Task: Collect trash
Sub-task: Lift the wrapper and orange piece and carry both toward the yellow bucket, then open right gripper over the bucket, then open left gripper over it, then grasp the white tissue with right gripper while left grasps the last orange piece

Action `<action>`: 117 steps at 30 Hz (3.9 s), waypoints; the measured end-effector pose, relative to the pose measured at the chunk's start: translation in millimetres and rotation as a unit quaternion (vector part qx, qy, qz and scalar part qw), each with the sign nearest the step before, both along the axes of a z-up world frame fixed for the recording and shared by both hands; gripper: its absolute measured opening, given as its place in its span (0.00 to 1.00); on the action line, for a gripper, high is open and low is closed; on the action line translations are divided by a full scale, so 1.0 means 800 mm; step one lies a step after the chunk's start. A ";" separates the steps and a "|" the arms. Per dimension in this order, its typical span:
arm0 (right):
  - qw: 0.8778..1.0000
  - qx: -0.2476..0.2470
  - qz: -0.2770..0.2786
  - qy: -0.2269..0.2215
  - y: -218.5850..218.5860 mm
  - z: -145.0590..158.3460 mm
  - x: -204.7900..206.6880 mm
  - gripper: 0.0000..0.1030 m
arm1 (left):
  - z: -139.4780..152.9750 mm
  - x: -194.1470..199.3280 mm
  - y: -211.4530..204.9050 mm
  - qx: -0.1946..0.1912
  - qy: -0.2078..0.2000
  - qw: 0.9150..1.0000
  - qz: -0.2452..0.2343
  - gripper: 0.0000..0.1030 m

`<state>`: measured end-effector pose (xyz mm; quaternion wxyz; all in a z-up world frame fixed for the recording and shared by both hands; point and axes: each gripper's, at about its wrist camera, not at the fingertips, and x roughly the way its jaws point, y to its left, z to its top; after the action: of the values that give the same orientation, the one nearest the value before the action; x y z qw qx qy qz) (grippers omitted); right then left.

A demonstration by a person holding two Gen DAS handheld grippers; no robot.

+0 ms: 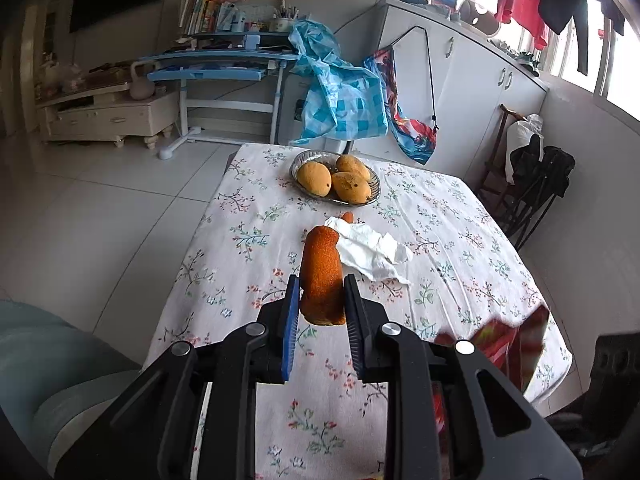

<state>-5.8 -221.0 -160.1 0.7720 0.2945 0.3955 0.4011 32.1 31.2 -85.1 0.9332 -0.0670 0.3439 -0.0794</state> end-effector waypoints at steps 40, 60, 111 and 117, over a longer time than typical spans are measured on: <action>0.984 -0.164 -0.011 0.062 0.023 -0.064 -0.080 0.42 | -0.021 -0.069 -0.027 0.037 0.027 0.998 -0.053 0.21; 0.976 -0.118 -0.177 0.038 -0.056 -0.035 -0.075 0.51 | -0.117 -0.154 -0.129 0.184 0.180 0.923 -0.285 0.26; 0.899 -0.428 0.024 -0.093 0.038 -0.020 0.189 0.06 | -0.068 0.212 -0.035 0.030 0.118 0.992 0.019 0.73; 0.923 -0.382 -0.006 -0.048 0.000 -0.016 0.172 0.13 | -0.093 0.243 -0.096 0.110 0.111 0.987 -0.021 0.73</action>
<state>131.4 -220.8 -173.2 0.8463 -0.0392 0.4796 0.2284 226.6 -45.5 -159.5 0.8889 0.0348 0.4537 -0.0523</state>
